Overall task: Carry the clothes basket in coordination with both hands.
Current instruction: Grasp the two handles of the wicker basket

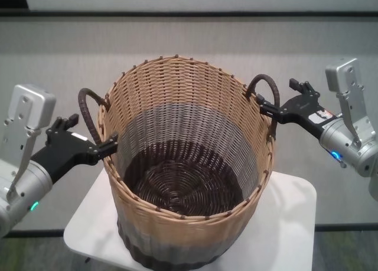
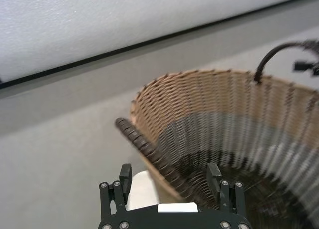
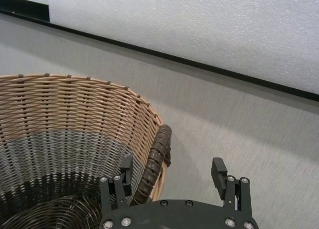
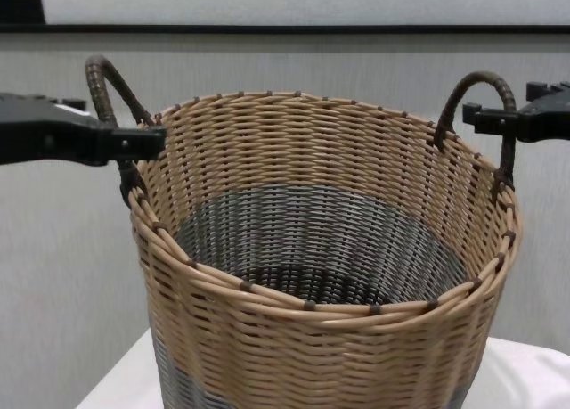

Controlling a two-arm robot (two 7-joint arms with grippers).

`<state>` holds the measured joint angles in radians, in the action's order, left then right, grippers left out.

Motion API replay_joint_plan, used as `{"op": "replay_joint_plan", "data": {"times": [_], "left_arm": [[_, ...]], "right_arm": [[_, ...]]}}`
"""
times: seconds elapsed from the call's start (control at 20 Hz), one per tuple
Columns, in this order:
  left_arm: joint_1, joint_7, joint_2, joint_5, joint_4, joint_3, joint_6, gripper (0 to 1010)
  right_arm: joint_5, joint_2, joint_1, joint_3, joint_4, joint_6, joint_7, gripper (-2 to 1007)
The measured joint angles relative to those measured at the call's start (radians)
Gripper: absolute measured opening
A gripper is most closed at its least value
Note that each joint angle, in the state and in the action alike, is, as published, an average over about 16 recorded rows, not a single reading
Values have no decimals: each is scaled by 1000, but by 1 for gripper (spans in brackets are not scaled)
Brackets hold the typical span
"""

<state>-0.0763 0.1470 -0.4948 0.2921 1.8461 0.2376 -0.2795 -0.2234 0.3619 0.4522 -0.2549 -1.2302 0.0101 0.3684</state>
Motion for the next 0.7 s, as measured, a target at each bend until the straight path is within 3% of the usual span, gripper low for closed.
{"op": "replay_joint_plan", "data": {"times": [0.35, 0.7], "left_arm": [[3, -14, -2, -30, 3, -1, -13, 1000], [3, -14, -4, -34, 4, 1, -16, 1000]], "right_arm": [[2, -1, 0, 1, -1, 2, 0, 1005], [2, -1, 0, 1, 0, 1, 0, 1005]]}}
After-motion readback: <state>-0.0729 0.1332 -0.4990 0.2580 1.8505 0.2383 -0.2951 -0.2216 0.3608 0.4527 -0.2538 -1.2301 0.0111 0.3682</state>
